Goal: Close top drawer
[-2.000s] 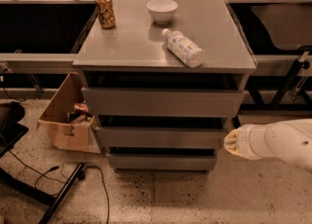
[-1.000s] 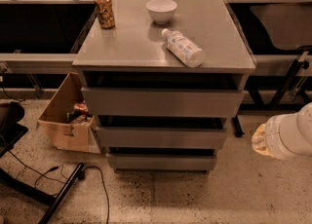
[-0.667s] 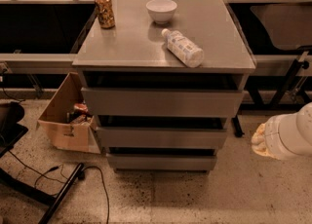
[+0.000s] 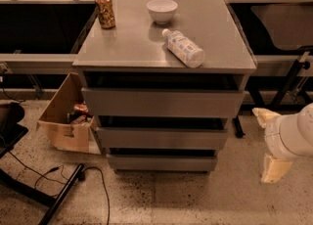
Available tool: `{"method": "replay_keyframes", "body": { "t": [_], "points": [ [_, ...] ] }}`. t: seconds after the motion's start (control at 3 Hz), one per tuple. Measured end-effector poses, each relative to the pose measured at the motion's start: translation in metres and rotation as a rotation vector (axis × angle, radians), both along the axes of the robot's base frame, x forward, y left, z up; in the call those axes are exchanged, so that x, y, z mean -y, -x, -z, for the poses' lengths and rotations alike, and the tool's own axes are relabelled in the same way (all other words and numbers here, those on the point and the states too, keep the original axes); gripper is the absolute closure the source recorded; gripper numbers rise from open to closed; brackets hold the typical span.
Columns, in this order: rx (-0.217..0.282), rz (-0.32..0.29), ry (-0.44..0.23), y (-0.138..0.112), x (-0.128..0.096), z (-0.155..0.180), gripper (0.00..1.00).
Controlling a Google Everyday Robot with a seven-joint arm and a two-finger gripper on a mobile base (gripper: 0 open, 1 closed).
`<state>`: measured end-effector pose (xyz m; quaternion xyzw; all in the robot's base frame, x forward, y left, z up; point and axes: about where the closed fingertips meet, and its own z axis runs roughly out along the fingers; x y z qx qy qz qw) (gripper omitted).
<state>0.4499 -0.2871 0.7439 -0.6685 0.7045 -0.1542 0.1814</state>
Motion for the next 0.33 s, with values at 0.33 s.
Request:
{"method": "replay_keyframes", "body": {
  "t": [0.33],
  "points": [
    [0.0,0.0,0.0,0.0,0.0,0.0,0.0]
  ]
}}
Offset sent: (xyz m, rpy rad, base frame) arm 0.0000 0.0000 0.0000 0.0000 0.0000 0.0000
